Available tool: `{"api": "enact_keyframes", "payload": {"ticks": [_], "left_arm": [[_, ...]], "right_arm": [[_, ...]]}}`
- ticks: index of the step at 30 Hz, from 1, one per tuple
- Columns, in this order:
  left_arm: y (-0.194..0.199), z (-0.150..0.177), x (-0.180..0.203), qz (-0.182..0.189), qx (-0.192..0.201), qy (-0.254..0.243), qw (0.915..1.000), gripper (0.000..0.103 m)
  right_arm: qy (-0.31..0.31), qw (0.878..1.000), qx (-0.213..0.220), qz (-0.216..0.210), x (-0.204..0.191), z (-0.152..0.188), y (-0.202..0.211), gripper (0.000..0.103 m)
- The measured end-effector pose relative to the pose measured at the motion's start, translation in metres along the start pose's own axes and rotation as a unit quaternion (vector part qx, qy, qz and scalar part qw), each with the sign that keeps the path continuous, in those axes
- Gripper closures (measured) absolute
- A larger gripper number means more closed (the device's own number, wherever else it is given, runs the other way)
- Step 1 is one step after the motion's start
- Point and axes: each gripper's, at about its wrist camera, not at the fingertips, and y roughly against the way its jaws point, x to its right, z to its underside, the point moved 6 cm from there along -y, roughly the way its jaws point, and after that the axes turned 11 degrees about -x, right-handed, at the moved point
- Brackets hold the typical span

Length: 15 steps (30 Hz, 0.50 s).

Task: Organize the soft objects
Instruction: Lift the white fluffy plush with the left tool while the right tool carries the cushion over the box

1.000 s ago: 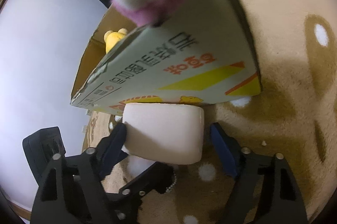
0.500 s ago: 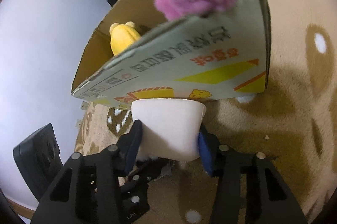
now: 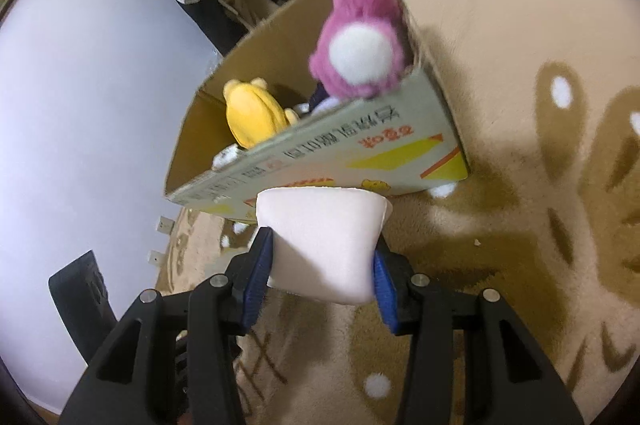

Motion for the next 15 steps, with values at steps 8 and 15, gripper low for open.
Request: {"api": "enact_keyframes", "payload": {"ticks": [8, 15], "left_arm": [[0.067, -0.009, -0.046, -0.018, 0.052, 0.0, 0.9985, 0.069], [0.109, -0.034, -0.065, -0.043, 0.106, -0.013, 0.9934, 0.068]], "right_arm": [[0.002, 0.999, 0.03, -0.012, -0.016, -0.001, 0.024, 0.054], [0.018, 0.999, 0.045, -0.012, -0.03, -0.002, 0.052, 0.053]]}}
